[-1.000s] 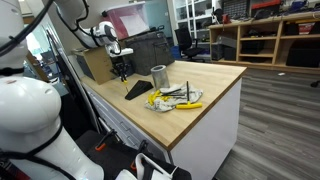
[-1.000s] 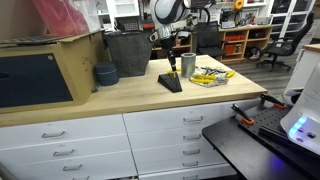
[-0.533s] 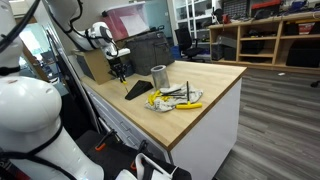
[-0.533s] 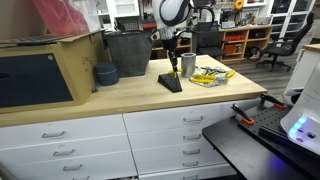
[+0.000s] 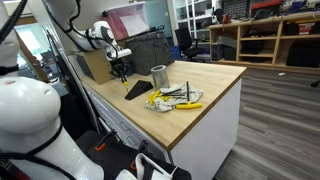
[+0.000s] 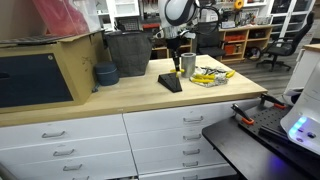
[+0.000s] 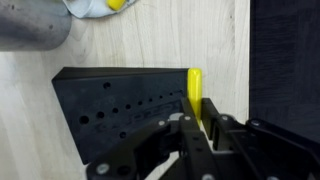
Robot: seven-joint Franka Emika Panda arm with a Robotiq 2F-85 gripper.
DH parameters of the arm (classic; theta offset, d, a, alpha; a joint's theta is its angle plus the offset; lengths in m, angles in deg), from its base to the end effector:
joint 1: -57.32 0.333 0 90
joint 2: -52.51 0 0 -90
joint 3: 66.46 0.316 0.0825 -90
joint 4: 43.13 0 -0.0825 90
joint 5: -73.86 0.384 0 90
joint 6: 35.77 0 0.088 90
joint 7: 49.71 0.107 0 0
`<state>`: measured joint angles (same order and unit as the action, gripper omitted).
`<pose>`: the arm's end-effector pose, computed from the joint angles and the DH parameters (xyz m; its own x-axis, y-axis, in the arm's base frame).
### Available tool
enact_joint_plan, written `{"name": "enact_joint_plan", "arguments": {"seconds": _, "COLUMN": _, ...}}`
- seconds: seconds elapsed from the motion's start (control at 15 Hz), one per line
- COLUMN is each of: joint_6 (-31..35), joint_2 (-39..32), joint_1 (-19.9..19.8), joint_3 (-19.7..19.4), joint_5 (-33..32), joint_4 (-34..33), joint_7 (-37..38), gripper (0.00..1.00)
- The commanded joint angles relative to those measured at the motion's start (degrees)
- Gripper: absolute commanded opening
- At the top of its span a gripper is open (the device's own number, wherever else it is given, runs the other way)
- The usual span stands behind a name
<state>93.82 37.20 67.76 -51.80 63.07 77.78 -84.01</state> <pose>0.5136 0.2333 0.2842 0.3965 0.9095 -0.1247 0.9163 -0.4003 -0.0067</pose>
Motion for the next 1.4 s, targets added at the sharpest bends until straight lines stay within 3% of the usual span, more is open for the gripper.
{"name": "enact_joint_plan", "arguments": {"seconds": 0.0, "joint_6": 1.5, "joint_2": -0.9, "joint_1": -1.5, "joint_3": -1.0, "joint_5": 1.9, "joint_4": 0.6, "joint_7": 0.5, "gripper": 0.04}}
{"name": "enact_joint_plan", "arguments": {"seconds": 1.33, "joint_6": -4.3, "joint_2": 3.1, "joint_1": 1.1, "joint_3": 0.5, "joint_5": -1.6, "joint_4": -2.8, "joint_7": -1.5, "gripper": 0.04}}
